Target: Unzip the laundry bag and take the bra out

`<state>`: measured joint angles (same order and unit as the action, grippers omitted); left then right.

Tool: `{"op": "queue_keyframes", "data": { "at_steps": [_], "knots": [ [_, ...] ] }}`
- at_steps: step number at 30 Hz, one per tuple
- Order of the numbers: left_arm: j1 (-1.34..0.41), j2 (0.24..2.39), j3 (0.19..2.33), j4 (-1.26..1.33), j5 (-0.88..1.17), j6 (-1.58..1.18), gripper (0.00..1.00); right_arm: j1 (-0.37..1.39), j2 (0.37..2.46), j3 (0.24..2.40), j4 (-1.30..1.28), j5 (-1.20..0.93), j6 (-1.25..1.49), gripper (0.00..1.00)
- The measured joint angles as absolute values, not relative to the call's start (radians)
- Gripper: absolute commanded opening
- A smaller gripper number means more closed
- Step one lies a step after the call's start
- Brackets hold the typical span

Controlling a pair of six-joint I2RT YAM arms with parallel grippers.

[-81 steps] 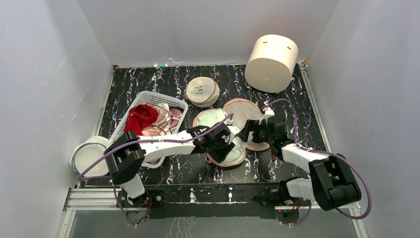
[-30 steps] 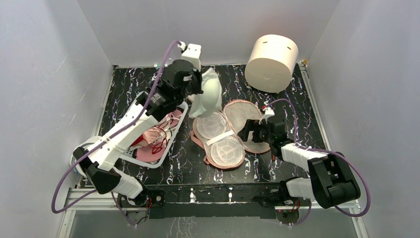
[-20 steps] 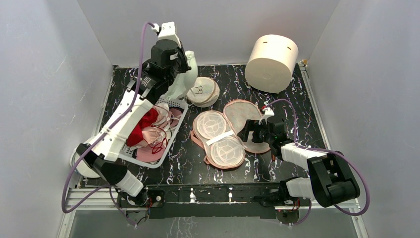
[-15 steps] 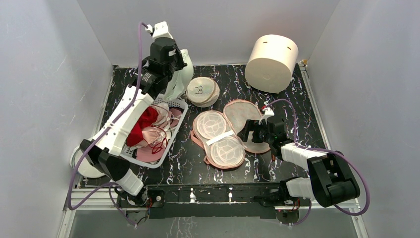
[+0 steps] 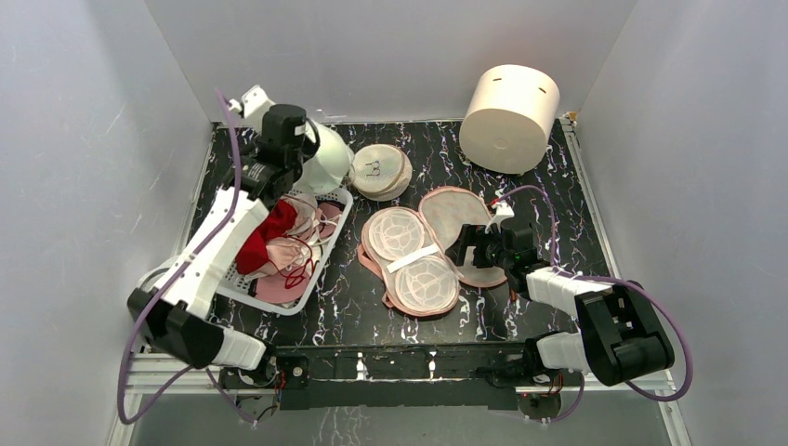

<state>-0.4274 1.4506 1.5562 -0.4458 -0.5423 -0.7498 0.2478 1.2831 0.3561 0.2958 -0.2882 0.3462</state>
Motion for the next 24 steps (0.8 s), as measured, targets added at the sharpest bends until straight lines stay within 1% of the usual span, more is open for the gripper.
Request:
{"op": "queue_keyframes", "data": {
  "at_steps": [4, 10, 13, 19, 24],
  "knots": [
    [-0.427, 1.321, 1.444, -0.49, -0.628, -0.83, 0.0, 0.248, 1.287, 0.356, 0.3, -0.291, 0.346, 0.92],
    [-0.427, 1.193, 1.359, -0.529, -0.723, -0.89, 0.0, 0.248, 1.297, 0.357, 0.316, -0.295, 0.346, 0.92],
    [-0.427, 1.145, 1.274, -0.487, -0.709, -0.827, 0.0, 0.248, 1.298, 0.357, 0.318, -0.296, 0.346, 0.92],
    [-0.427, 1.068, 1.118, -0.417, -0.664, -0.606, 0.0, 0.248, 1.299, 0.357, 0.318, -0.301, 0.346, 0.92],
    [-0.427, 0.944, 1.018, -0.406, -0.652, -0.526, 0.0, 0.248, 1.31, 0.361, 0.327, -0.311, 0.346, 0.92]
  ]
}}
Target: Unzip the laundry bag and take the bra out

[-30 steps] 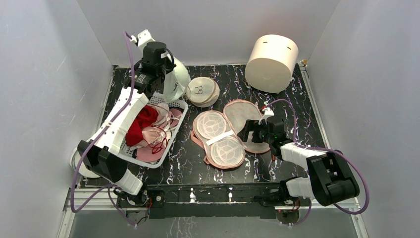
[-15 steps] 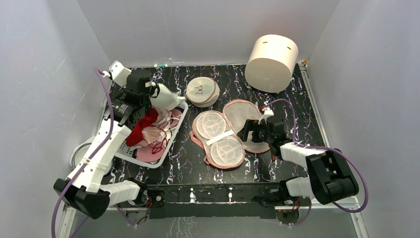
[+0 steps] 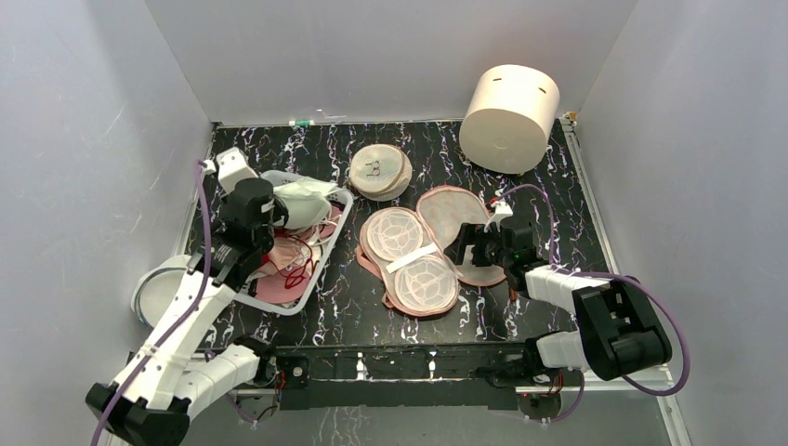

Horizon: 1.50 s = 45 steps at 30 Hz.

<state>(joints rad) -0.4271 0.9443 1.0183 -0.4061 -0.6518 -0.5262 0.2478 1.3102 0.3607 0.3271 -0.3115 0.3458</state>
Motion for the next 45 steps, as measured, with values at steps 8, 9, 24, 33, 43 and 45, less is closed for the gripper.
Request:
{"op": "queue_keyframes", "data": {
  "at_steps": [8, 9, 24, 33, 43, 45],
  "knots": [
    [-0.427, 0.843, 0.926, -0.447, -0.712, -0.49, 0.0, 0.248, 1.314, 0.364, 0.327, -0.315, 0.346, 0.93],
    [-0.427, 0.84, 0.916, -0.458, -0.723, -0.49, 0.0, 0.248, 1.314, 0.364, 0.327, -0.315, 0.346, 0.93],
    [-0.427, 0.673, 0.817, -0.556, -0.855, -0.516, 0.0, 0.248, 1.316, 0.365, 0.329, -0.318, 0.346, 0.93],
    [-0.427, 0.686, 0.755, -0.589, -0.952, -0.543, 0.0, 0.248, 1.316, 0.365, 0.329, -0.319, 0.346, 0.94],
    [-0.427, 0.687, 0.735, -0.577, -1.037, -0.514, 0.0, 0.248, 1.317, 0.365, 0.332, -0.321, 0.346, 0.94],
    [-0.427, 0.687, 0.735, -0.574, -1.056, -0.508, 0.0, 0.248, 1.317, 0.365, 0.332, -0.321, 0.346, 0.94]
  ]
}}
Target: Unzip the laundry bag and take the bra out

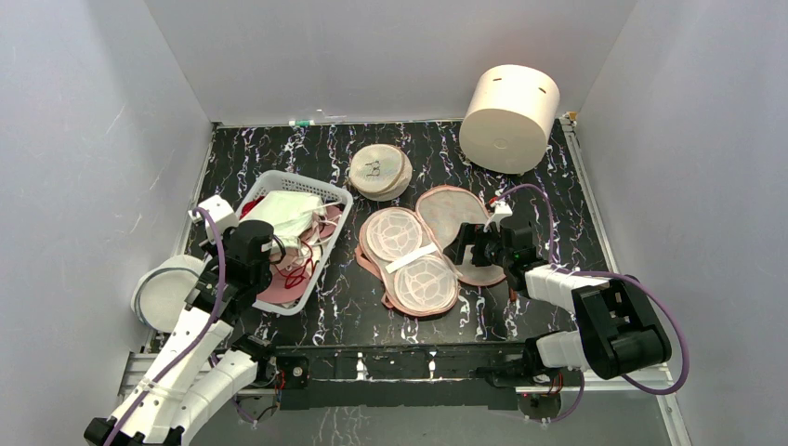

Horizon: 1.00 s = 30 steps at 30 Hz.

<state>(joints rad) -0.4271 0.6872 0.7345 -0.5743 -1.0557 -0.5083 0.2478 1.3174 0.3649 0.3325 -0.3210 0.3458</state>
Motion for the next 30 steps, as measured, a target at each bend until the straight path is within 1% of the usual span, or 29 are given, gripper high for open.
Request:
{"op": "queue_keyframes", "data": {
  "at_steps": [3, 4, 7, 10, 11, 15, 18, 19, 21, 25, 26, 30],
  "knots": [
    [-0.427, 0.688, 0.732, -0.568, -1.069, -0.506, 0.0, 0.248, 1.317, 0.365, 0.333, -0.321, 0.346, 0.94],
    [-0.427, 0.688, 0.73, -0.567, -1.073, -0.506, 0.03, 0.248, 1.317, 0.365, 0.333, -0.321, 0.346, 0.94],
    [-0.427, 0.693, 0.727, -0.569, -1.079, -0.511, 0.23, 0.248, 1.317, 0.365, 0.333, -0.321, 0.346, 0.94],
    [-0.427, 0.697, 0.727, -0.576, -1.089, -0.517, 0.37, 0.248, 1.317, 0.365, 0.333, -0.321, 0.346, 0.95],
    [-0.427, 0.696, 0.727, -0.577, -1.091, -0.516, 0.41, 0.248, 1.317, 0.365, 0.333, -0.321, 0.346, 0.95],
    [-0.427, 0.693, 0.739, -0.58, -1.095, -0.507, 0.5, 0.248, 1.317, 0.365, 0.333, -0.321, 0.346, 0.95],
    [-0.427, 0.691, 0.772, -0.569, -1.085, -0.479, 0.62, 0.248, 1.317, 0.365, 0.333, -0.322, 0.346, 0.95],
    [-0.427, 0.691, 0.783, -0.559, -1.073, -0.464, 0.68, 0.248, 1.317, 0.365, 0.333, -0.322, 0.346, 0.95],
    [-0.426, 0.69, 0.804, -0.536, -1.03, -0.431, 0.8, 0.248, 1.318, 0.365, 0.334, -0.322, 0.346, 0.95],
    [-0.425, 0.698, 0.833, -0.485, -0.819, -0.369, 0.92, 0.248, 1.32, 0.365, 0.335, -0.324, 0.345, 0.96],
    [-0.425, 0.706, 0.842, -0.48, -0.756, -0.365, 0.97, 0.248, 1.322, 0.366, 0.336, -0.324, 0.345, 0.96],
    [-0.425, 0.765, 0.879, -0.499, -0.557, -0.435, 0.98, 0.248, 1.324, 0.367, 0.339, -0.325, 0.346, 0.96]
  ]
}}
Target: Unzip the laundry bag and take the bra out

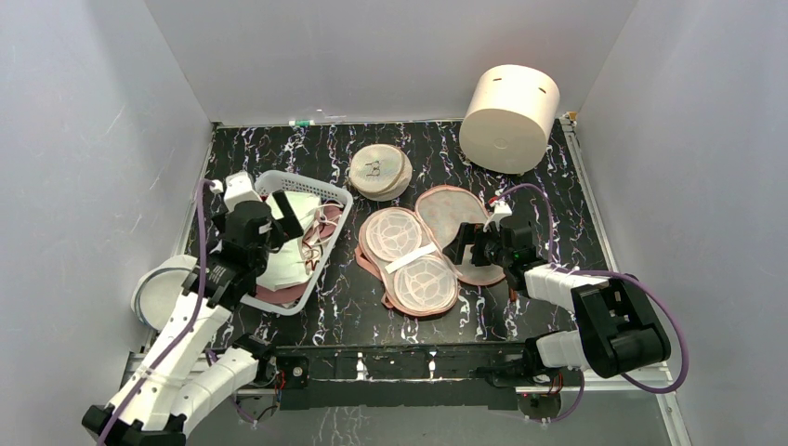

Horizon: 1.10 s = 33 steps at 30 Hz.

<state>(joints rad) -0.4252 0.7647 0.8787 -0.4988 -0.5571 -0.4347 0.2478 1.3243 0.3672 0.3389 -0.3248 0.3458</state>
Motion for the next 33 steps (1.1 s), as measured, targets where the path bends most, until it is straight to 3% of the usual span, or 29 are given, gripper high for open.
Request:
{"op": "queue_keyframes", "data": {
  "at_steps": [8, 16, 23, 33],
  "knots": [
    [-0.425, 0.827, 0.78, -0.702, -0.548, -0.786, 0.98, 0.248, 1.324, 0.368, 0.338, -0.324, 0.345, 0.96],
    [-0.425, 0.85, 0.632, -0.67, -0.591, -0.913, 0.98, 0.249, 1.324, 0.368, 0.338, -0.324, 0.345, 0.97],
    [-0.425, 0.899, 0.639, -0.683, -0.623, -0.929, 0.99, 0.249, 1.324, 0.369, 0.338, -0.325, 0.345, 0.97],
    [-0.425, 0.685, 0.73, -0.63, -0.618, -0.773, 0.98, 0.249, 1.33, 0.385, 0.312, -0.333, 0.343, 0.97]
  ]
}}
